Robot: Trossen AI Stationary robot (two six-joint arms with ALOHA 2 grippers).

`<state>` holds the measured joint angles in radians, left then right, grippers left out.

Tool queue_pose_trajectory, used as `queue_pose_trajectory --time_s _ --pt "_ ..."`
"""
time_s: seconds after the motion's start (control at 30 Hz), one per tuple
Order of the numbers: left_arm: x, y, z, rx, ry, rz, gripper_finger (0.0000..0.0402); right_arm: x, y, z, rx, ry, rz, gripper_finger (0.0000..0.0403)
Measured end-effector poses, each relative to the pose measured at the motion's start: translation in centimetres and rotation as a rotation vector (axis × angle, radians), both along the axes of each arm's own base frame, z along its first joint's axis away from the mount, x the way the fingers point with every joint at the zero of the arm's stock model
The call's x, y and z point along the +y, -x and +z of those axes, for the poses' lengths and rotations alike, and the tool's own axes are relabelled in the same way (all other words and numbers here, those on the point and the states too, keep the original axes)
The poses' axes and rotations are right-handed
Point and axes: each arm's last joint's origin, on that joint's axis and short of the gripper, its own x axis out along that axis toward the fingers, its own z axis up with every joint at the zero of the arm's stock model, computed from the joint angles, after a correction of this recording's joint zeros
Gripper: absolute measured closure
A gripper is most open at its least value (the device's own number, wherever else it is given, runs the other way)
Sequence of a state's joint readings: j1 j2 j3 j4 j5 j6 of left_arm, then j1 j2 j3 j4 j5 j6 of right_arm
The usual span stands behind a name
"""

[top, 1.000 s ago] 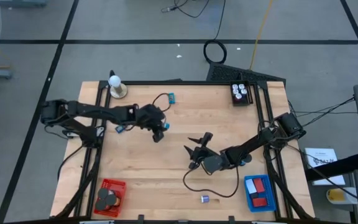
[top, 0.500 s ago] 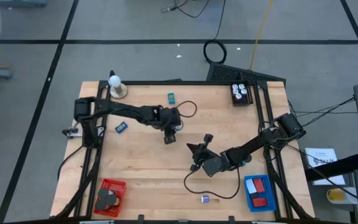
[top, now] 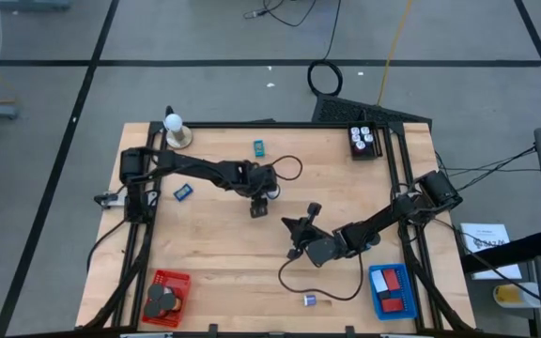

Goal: Pick & Place Office items
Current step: Put the blue charger adapter into the black bin

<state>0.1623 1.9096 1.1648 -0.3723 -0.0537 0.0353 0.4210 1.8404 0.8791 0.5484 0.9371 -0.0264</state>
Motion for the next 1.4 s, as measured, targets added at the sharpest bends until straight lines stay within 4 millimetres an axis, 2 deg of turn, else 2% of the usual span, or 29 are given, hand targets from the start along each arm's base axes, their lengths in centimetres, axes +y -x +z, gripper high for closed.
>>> queue_pose_trajectory --time_s 0.17,0.33,0.43,0.57,0.67,0.83,0.9,1.0,1.1,1.2,1.4 --pt "-0.2 1.1 2.9 -0.059 -0.022 -0.027 0.0138 0.0 0.1 0.6 -0.035 -0.037 -0.012 0.0386" --pt "-1.8 4.6 4.0 -0.2 -0.011 -0.102 0.0179 -1.1 0.4 2.7 -0.093 -0.135 -0.04 0.0369" --pt "-3.1 7.4 3.0 -0.341 0.013 -0.163 0.0225 -3.2 0.5 4.1 -0.076 -0.258 -0.01 0.0363" --pt "-4.5 10.8 1.3 -0.601 0.008 -0.201 0.0289 -7.3 0.4 5.2 -0.054 -0.518 -0.049 0.0362" --pt "-5.2 13.2 -0.2 -0.769 -0.012 -0.226 0.0329 -10.1 0.3 5.5 0.03 -0.595 -0.154 0.0362" --pt "-5.5 16.3 -1.4 -0.918 -0.04 -0.239 0.0381 -12.6 -0.8 6.9 0.167 -0.712 -0.265 0.0331" --pt "-5.5 16.9 -1.7 -0.924 -0.041 -0.239 0.0395 -13.6 -1.7 7.5 0.201 -0.735 -0.301 0.0305" --pt "-5.5 17.3 -1.8 -0.94 -0.043 -0.239 0.0393 -14.9 -3.0 8.0 0.237 -0.785 -0.315 0.0256" --pt "-5.5 17.3 -1.8 -0.931 -0.046 -0.233 0.0377 -15.9 -4.8 7.4 0.273 -0.823 -0.273 0.0205" --pt "-5.5 17.3 -1.9 -0.926 -0.046 -0.232 0.0366 -16.5 -5.7 6.3 0.317 -0.847 -0.273 0.0162" --pt "-5.5 17.3 -1.9 -0.922 -0.044 -0.232 0.0362 -17.2 -7.0 4.0 0.367 -0.846 -0.27 0.0116"
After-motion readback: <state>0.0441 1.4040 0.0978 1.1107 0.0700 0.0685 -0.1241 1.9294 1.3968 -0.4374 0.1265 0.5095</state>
